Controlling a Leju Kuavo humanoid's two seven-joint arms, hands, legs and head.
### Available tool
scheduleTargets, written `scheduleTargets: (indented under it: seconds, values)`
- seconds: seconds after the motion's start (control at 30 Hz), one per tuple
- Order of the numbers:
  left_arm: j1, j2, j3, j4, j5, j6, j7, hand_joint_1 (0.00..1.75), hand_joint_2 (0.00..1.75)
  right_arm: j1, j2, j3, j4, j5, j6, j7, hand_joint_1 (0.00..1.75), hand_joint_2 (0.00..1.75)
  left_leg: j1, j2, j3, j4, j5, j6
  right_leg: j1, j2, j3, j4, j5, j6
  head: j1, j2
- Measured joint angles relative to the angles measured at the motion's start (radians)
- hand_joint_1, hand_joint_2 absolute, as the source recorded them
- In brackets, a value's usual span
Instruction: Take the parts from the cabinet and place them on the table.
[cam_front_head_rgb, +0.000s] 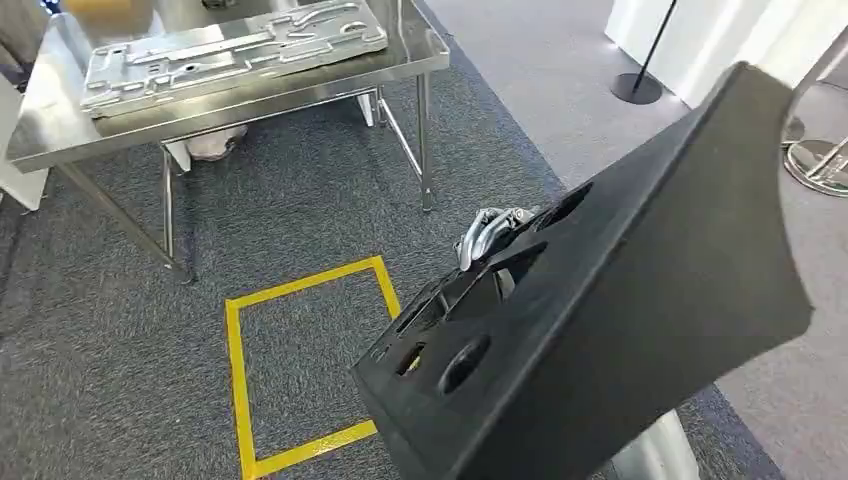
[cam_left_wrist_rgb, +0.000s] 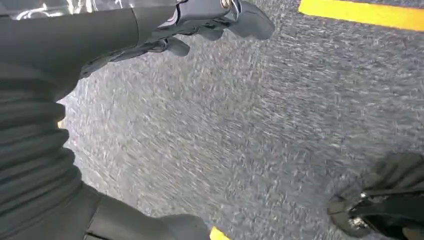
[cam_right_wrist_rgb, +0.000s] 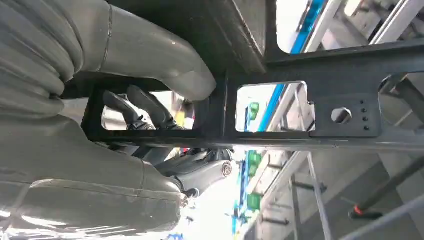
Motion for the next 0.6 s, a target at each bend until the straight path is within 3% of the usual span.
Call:
scheduleTargets:
  seconds: [0.03,0.1,0.13,0.17,0.2,0.3,0.33,0.37,0.4,0.47,0.5,0.53,0.57,0.6]
  values:
    - [0.003,0.000,0.000,0.000,0.001,0.000,0.000,0.00,1.75,0.000,0.000,0.000,0.002,0.000,0.000,-0.001,1.75,1.75,0.002,0.001,0.004,-0.005,0.015,-0.002,0.001,-0.013,0.001,0.000,-0.002,0.000,0.002,0.000]
    - [0.006,0.002,0.000,0.000,0.001,0.000,-0.001,0.00,1.75,0.000,0.000,0.000,0.002,0.001,-0.002,-0.002,1.75,1.75,0.004,0.009,0.083,-0.148,0.095,-0.002,0.001,-0.038,0.006,0.000,-0.006,0.005,0.001,0.000]
    - [0.005,0.002,0.000,0.000,0.001,0.000,-0.001,0.00,1.75,-0.001,0.000,0.000,0.002,0.001,-0.003,-0.002,1.75,1.75,0.003,0.029,0.136,-0.241,0.134,0.002,0.001,-0.048,0.011,0.000,-0.008,0.008,0.001,0.000]
    - [0.003,0.002,0.000,0.000,0.001,0.000,-0.002,0.00,1.75,-0.002,0.000,0.000,0.002,0.001,-0.003,-0.003,1.75,1.75,-0.002,0.079,0.170,-0.310,0.136,0.008,0.004,-0.058,0.015,0.000,-0.012,0.013,0.000,0.000]
    - [0.000,0.004,0.000,0.000,0.001,0.000,-0.002,0.00,1.75,-0.004,0.000,0.000,0.002,0.001,-0.004,-0.004,1.75,1.75,-0.011,0.073,0.173,-0.317,0.136,0.023,0.011,-0.065,0.015,0.003,-0.015,0.020,0.002,0.000]
    - [0.005,0.008,-0.001,0.000,0.001,0.000,-0.003,0.00,1.75,-0.005,0.002,0.002,0.002,0.003,-0.016,-0.005,1.75,1.75,-0.014,0.038,0.162,-0.314,0.138,0.037,0.011,-0.094,0.019,-0.001,-0.015,0.034,0.003,0.000]
    - [0.007,0.010,-0.001,0.000,0.001,0.000,-0.003,0.00,1.75,-0.005,0.003,0.002,0.001,0.004,-0.019,-0.005,1.75,1.75,-0.002,0.029,0.169,-0.324,0.145,0.046,0.008,-0.078,0.018,0.004,-0.023,0.043,0.003,0.000]
    - [0.005,0.010,-0.002,0.000,0.001,-0.001,-0.005,0.00,1.75,-0.005,0.003,0.002,0.001,0.004,-0.019,-0.005,1.75,1.75,-0.004,0.018,0.169,-0.326,0.147,0.049,0.002,-0.029,0.010,0.028,-0.042,0.046,0.004,0.000]
    - [0.002,0.010,-0.003,0.000,0.001,-0.002,-0.005,0.00,1.75,-0.005,0.003,0.001,0.000,0.004,-0.020,-0.007,1.75,1.75,-0.004,0.011,0.167,-0.325,0.148,0.055,0.002,0.001,-0.017,0.086,-0.077,0.046,0.005,0.000]
    - [-0.003,0.010,-0.006,0.000,0.001,-0.010,-0.005,0.00,1.75,0.005,0.002,0.001,0.001,0.007,-0.026,-0.008,1.75,1.75,-0.005,-0.016,0.165,-0.324,0.149,0.058,0.002,0.025,-0.105,0.261,-0.152,0.049,0.004,0.000]
    - [-0.006,0.010,-0.009,0.000,0.002,-0.013,-0.005,0.00,1.75,0.011,0.002,0.001,0.001,0.007,-0.032,-0.010,1.75,1.75,-0.006,-0.021,0.165,-0.323,0.148,0.060,0.002,0.027,-0.135,0.317,-0.160,0.050,0.005,0.000]
    - [-0.004,0.009,-0.013,0.000,0.002,-0.017,-0.003,0.00,1.75,0.014,0.002,0.001,0.001,0.007,-0.035,-0.013,1.75,1.75,-0.006,-0.031,0.166,-0.322,0.148,0.060,0.002,0.028,-0.141,0.320,-0.144,0.050,0.005,0.000]
    - [-0.002,0.009,-0.016,0.000,0.000,-0.021,-0.003,0.00,1.75,0.015,0.002,0.001,0.001,0.006,-0.036,-0.016,1.75,1.75,-0.006,-0.039,0.168,-0.320,0.147,0.060,0.002,0.028,-0.127,0.280,-0.109,0.048,0.005,0.000]
    - [-0.001,0.009,-0.018,0.000,0.001,-0.024,-0.003,0.00,1.75,0.014,0.002,0.001,0.000,0.005,-0.036,-0.018,1.75,1.75,-0.006,-0.046,0.170,-0.319,0.145,0.058,0.001,0.028,-0.096,0.206,-0.063,0.045,0.005,0.000]
